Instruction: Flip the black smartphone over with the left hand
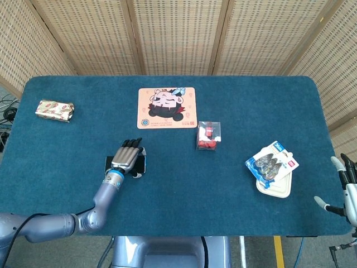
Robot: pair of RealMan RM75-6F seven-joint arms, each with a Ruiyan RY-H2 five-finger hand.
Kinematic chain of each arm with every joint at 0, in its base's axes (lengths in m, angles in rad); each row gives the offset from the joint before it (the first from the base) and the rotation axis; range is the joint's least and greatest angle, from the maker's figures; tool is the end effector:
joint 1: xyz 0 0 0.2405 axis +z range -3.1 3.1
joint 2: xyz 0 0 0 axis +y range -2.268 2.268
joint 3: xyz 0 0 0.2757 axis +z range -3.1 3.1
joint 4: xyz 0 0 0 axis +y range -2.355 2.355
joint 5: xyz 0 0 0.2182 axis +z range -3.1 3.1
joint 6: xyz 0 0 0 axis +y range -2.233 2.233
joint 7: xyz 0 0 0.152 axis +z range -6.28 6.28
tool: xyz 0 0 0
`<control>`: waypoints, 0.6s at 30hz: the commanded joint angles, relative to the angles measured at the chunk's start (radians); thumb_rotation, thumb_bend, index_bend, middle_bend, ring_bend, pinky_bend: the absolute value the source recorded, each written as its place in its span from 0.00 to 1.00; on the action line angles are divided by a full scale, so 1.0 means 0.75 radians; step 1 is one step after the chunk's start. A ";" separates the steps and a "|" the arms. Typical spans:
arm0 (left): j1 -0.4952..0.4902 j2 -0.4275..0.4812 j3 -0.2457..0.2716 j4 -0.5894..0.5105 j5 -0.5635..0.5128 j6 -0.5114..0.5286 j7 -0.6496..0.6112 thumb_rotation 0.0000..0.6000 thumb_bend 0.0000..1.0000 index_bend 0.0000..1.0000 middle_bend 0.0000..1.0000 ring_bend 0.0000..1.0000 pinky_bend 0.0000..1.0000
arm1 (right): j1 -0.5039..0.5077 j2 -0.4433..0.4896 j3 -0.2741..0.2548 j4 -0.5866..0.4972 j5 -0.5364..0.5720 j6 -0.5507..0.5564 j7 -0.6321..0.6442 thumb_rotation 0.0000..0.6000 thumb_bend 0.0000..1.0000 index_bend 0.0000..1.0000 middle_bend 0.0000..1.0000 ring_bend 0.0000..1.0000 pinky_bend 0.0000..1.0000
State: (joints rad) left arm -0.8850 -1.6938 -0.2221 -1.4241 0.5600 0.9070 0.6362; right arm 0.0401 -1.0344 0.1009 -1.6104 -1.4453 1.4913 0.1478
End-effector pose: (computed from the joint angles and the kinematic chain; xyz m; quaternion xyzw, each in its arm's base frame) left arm -0.1458 0.3782 -0.0816 -0.7189 -0.4810 -0.2612 0.4286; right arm -0.3478 -0.1869 0.2020 0.5426 -0.4096 0.4080 0.6094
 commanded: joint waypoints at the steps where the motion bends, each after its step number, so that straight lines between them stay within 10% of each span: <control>1: 0.026 0.079 -0.055 -0.155 0.096 0.015 -0.114 1.00 0.18 0.50 0.00 0.00 0.00 | 0.000 -0.001 -0.001 -0.001 -0.002 0.000 -0.002 1.00 0.00 0.00 0.00 0.00 0.00; 18: 0.229 0.236 -0.113 -0.329 0.525 -0.129 -0.830 1.00 0.21 0.50 0.00 0.00 0.00 | 0.002 -0.010 -0.010 -0.007 -0.012 -0.003 -0.033 1.00 0.00 0.00 0.00 0.00 0.00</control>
State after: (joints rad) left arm -0.7612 -1.5247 -0.3070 -1.6979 0.8402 0.8449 0.1516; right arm 0.0410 -1.0415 0.0932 -1.6158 -1.4543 1.4891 0.1234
